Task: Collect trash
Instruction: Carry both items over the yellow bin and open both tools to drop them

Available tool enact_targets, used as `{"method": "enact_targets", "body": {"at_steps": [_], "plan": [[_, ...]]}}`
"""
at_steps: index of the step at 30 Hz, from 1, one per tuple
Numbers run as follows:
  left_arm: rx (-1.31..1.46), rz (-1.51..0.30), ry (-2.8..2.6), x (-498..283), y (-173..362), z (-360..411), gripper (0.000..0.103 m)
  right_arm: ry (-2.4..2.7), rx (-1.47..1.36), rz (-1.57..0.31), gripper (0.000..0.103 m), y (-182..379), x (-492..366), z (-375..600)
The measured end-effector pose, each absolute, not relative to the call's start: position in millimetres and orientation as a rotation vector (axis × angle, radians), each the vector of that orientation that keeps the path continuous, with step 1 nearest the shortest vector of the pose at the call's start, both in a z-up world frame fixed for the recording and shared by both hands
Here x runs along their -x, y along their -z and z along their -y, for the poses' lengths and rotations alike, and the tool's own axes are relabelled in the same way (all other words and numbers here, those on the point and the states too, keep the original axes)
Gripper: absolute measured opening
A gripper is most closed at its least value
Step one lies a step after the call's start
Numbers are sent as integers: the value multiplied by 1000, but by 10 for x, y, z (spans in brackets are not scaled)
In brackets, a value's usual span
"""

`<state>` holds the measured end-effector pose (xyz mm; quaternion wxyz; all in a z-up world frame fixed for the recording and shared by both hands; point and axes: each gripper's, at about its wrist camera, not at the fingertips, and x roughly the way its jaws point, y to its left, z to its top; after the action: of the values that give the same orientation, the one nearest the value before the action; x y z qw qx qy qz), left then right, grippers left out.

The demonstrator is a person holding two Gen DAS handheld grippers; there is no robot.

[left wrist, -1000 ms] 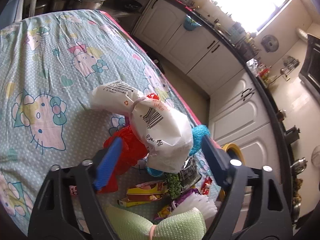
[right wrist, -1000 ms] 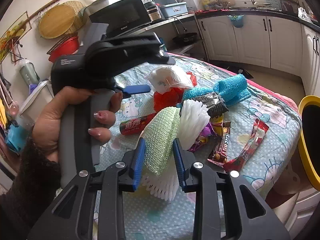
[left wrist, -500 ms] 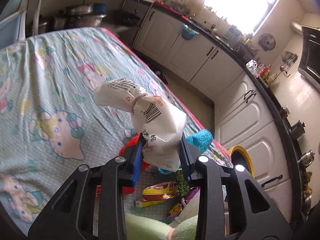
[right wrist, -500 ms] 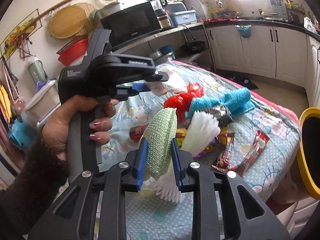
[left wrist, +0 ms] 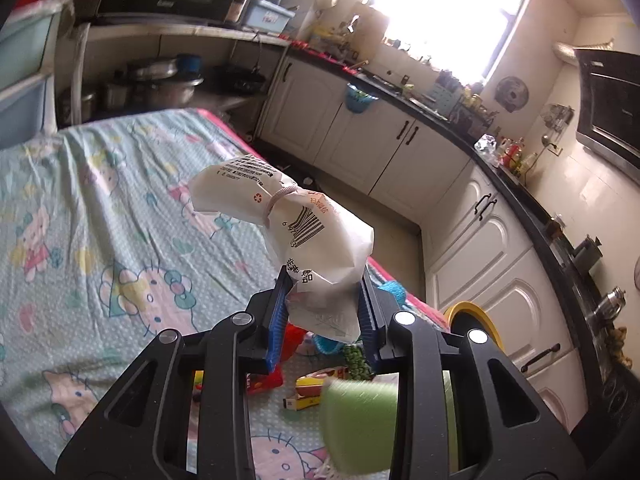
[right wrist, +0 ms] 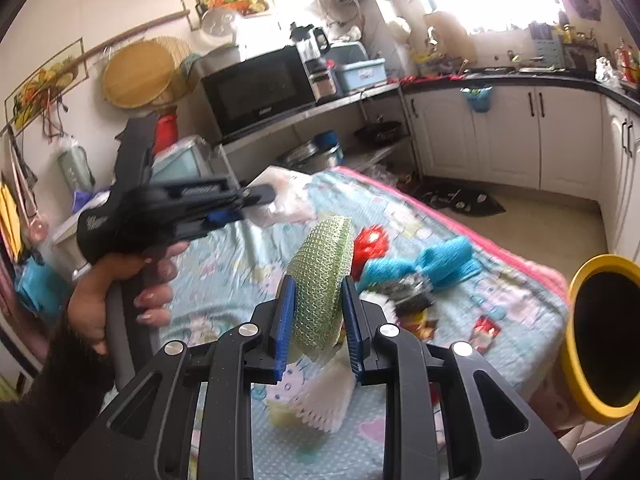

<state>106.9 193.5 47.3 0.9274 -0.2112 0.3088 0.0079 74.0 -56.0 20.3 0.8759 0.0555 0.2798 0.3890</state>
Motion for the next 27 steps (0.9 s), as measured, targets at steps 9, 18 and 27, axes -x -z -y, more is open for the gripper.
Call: {"method": "enact_targets", "body": {"at_steps": [9, 18, 27], "plan": [[376, -592, 52, -1133, -723, -1523, 24, -698, -156, -498, 23, -453, -858, 1055], [324, -572, 144, -1312, -842, -1001, 24, -544, -180, -436, 23, -569, -939, 1692], [255, -574, 244, -1496, -882, -387, 24, -381, -199, -391, 23, -593, -1002, 2253]]}}
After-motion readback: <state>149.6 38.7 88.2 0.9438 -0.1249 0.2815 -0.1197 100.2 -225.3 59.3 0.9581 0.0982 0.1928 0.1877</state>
